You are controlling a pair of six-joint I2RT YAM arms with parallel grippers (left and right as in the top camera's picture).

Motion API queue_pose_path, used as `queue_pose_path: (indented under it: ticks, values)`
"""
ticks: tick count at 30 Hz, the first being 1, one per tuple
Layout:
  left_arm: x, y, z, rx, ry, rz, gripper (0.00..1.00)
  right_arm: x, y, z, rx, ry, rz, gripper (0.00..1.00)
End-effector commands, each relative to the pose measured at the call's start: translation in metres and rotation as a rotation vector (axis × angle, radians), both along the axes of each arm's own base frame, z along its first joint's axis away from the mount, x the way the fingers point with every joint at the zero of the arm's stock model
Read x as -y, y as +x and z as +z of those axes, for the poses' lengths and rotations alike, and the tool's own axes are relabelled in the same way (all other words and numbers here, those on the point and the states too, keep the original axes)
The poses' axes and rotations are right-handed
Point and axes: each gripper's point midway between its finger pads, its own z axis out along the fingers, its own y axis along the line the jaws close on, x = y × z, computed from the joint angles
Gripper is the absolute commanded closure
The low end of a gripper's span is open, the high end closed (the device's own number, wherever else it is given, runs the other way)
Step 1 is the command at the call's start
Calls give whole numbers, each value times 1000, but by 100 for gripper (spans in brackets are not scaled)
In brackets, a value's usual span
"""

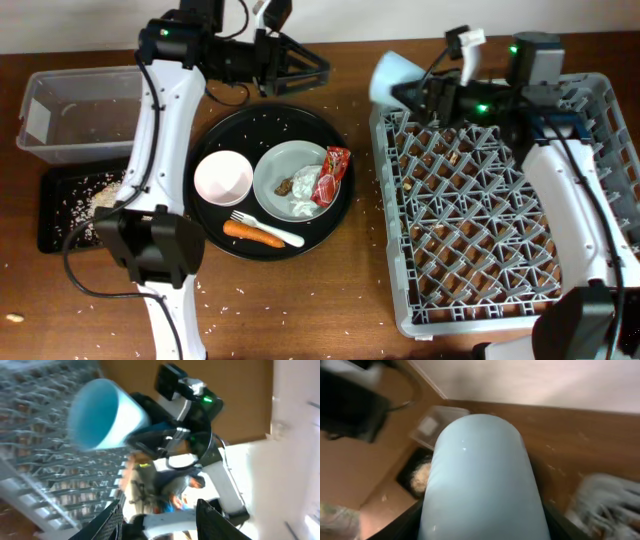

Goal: Sort waste into correct bins and load items into the dishwasher rack
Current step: 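Place the blue cup upside down in the rack with the right gripper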

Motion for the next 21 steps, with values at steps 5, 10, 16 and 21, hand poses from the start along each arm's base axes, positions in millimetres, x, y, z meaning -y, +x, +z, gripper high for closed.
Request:
queue_pose_path:
  ticks: [5,10,16,21]
  values:
    - [-100,78,-109,132,854,487,47,76,-61,-36,-320,-377,-381,43]
    - [-147,87,-124,152,1119,614,46,90,-148,-62,-636,-590,-450,44]
    - [-158,86,-129,151,1181,629,46,92,-213,-82,-914,-738,-503,43]
    - [-158,86,-129,152,1182,628,45,94,-238,-120,-1048,-776,-501,43]
